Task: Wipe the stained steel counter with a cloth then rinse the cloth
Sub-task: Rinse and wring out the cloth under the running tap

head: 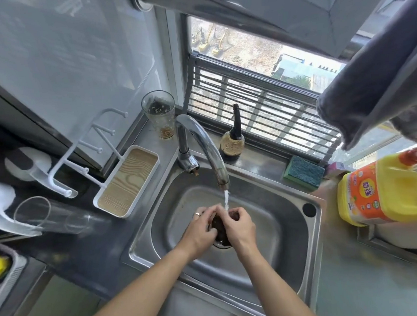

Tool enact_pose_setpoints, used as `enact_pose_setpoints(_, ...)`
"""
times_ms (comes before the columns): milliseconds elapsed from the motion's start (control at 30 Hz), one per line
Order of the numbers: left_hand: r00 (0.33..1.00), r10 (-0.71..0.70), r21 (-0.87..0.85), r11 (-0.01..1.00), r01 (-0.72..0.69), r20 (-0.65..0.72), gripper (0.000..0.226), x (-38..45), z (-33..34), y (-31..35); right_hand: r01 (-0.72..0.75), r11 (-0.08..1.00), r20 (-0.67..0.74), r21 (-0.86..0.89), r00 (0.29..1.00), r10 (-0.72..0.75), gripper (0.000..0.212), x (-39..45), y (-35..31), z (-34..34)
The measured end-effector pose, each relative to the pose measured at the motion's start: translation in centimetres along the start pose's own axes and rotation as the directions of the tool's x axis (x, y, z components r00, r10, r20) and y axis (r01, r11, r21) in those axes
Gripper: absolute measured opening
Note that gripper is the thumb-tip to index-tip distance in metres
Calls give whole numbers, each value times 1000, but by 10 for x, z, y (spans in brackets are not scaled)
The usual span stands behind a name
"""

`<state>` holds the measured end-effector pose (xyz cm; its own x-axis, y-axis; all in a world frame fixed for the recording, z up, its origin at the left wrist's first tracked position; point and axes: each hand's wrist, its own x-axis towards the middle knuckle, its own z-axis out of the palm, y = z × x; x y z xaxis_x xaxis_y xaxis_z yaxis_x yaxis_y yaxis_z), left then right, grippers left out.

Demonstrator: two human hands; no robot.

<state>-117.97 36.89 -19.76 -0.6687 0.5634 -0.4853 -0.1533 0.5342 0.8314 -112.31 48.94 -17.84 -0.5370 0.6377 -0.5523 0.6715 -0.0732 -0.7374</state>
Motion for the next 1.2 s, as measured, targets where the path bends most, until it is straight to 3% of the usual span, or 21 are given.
enact_pose_setpoints(100,976,-205,-394,893,216,70,38,2,5,10,-38,996,57,78,998,33,37,6,-5,-2)
enact_pose_setpoints(167,944,-313,-521,792,318,101,25,1,6,15,-67,992,159,106,986,50,34,8,-7,-3)
enact_pose_setpoints(200,936,-345,-551,770,323,66,22,3,5,14,-58,996,150,70,988,47,36,9,-7,-4)
enact_pose_setpoints(333,908,-417,-677,682,278,-47,14,7,1,10,-24,998,-142,-59,990,16,42,8,-8,-10)
enact_pose_setpoints(433,909,-413,-746,624,235,-59,5,10,2,9,116,991,-81,-60,989,-121,40,0,-2,-1)
enact_pose_setpoints(500,910,-405,-741,637,214,-85,6,14,7,12,162,987,67,-26,985,-160,49,-8,4,11)
enact_pose_setpoints(567,916,-387,-688,694,213,-107,7,16,11,17,132,991,116,11,984,-132,47,-11,9,22)
enact_pose_setpoints(633,916,-392,-668,704,240,-85,27,17,16,20,137,991,11,1,991,-137,24,-9,10,31)
enact_pose_setpoints(733,907,-418,-668,686,287,-39,43,16,22,22,129,991,-191,-26,973,-132,40,3,5,29)
enact_pose_setpoints(833,917,-398,-682,670,295,6,29,15,23,22,61,992,-195,-112,977,-82,42,21,1,22)
enact_pose_setpoints(900,932,-362,-597,743,302,19,26,14,17,18,31,991,-208,-129,977,-57,36,33,-3,15)
enact_pose_setpoints(967,950,-311,-454,846,279,4,19,14,10,14,-37,999,-288,-39,957,24,36,41,-8,5)
enact_pose_setpoints(1033,950,-307,-445,859,254,-51,8,16,6,8,-63,997,-316,38,946,71,40,41,-12,-5)
enact_pose_setpoints(1100,916,-394,-581,764,280,-76,15,21,6,7,66,998,-227,-5,972,-66,32,33,-10,-7)
enact_pose_setpoints(1200,842,-527,-824,426,375,110,42,27,5,18,339,933,-7,-117,940,-342,22,10,2,-2)
